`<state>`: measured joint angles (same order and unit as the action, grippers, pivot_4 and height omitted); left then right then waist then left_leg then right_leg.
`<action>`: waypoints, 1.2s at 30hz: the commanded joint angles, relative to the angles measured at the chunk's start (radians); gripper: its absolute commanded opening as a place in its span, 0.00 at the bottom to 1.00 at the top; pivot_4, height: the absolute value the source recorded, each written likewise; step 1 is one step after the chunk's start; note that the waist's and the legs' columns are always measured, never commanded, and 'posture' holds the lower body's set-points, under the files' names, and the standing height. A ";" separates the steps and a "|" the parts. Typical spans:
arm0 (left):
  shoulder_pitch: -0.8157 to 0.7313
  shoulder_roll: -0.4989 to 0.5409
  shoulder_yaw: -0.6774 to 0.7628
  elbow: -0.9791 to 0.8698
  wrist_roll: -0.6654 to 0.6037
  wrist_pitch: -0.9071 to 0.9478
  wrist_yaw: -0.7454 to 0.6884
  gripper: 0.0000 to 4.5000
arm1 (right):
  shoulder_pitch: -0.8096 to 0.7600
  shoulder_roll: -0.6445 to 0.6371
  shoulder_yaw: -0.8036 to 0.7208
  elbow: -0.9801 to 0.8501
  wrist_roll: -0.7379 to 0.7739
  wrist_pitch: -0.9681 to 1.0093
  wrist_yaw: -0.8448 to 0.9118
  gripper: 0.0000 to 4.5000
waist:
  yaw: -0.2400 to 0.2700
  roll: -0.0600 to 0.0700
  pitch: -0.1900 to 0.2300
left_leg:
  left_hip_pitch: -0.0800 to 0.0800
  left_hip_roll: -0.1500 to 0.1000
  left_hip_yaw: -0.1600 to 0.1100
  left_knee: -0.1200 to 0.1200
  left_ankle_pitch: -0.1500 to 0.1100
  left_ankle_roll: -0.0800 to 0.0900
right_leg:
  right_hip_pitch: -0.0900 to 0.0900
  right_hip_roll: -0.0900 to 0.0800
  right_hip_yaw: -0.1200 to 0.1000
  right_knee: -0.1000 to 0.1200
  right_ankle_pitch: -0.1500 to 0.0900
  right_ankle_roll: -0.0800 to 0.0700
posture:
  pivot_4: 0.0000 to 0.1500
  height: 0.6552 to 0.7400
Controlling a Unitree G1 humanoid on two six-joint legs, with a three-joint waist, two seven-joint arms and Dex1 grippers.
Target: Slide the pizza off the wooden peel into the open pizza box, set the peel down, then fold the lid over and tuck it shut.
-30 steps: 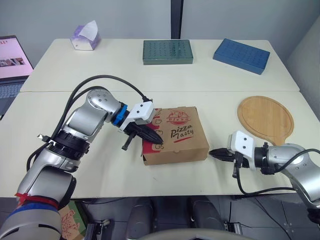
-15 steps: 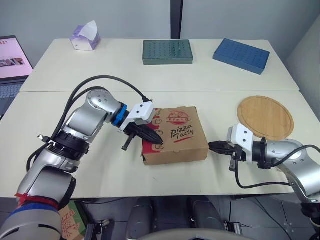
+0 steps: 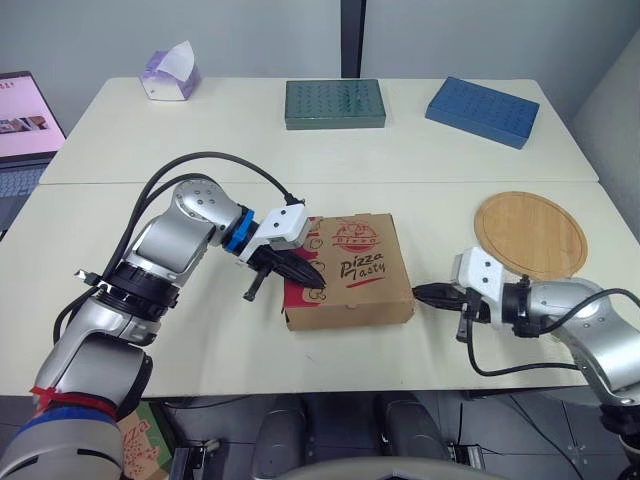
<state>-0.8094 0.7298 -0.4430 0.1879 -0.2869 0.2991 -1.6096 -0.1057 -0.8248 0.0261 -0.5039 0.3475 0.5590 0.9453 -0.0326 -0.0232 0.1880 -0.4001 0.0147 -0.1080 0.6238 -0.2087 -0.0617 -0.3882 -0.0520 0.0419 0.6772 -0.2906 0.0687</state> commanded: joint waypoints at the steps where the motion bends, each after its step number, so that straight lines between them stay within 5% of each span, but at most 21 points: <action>1: -0.001 0.007 0.013 -0.007 0.005 0.006 -0.005 0.00 | -0.001 -0.037 -0.096 -0.076 0.063 0.026 0.008 0.20 | 0.000 0.000 0.000 | 0.000 0.000 0.000 0.000 0.000 0.000 | 0.000 0.000 0.000 0.000 0.000 0.000 | 1.00 0.86; 7: -0.013 0.014 0.011 0.001 -0.006 0.008 -0.005 0.00 | -0.011 -0.055 -0.095 -0.188 0.107 0.065 -0.011 0.64 | 0.000 0.000 0.000 | 0.000 0.000 0.000 0.000 0.000 0.000 | 0.000 0.000 0.000 0.000 0.000 0.000 | 1.00 0.86; 12: -0.017 0.013 0.008 0.005 -0.010 0.008 -0.005 0.00 | -0.027 -0.047 0.048 -0.193 -0.047 -0.030 -0.060 1.00 | 0.000 0.000 0.000 | 0.000 0.000 0.000 0.000 0.000 0.000 | 0.000 0.000 0.000 0.000 0.000 0.000 | 1.00 0.86; 36: -0.031 0.040 -0.004 -0.011 -0.057 0.033 -0.005 0.00 | -0.135 0.019 0.103 -0.102 -0.159 -0.100 -0.086 1.00 | -0.002 0.000 0.000 | 0.000 0.000 0.000 0.000 0.000 0.000 | 0.000 0.000 0.000 0.000 0.000 0.000 | 1.00 0.86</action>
<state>-0.8228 0.7542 -0.4450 0.1929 -0.3222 0.3241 -1.6056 -0.2167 -0.8062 0.1699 -0.5837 0.1801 0.4673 0.8669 -0.0351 -0.0230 0.1882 -0.4002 0.0147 -0.1080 0.6237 -0.2086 -0.0617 -0.3887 -0.0520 0.0418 0.6770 -0.2906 0.0687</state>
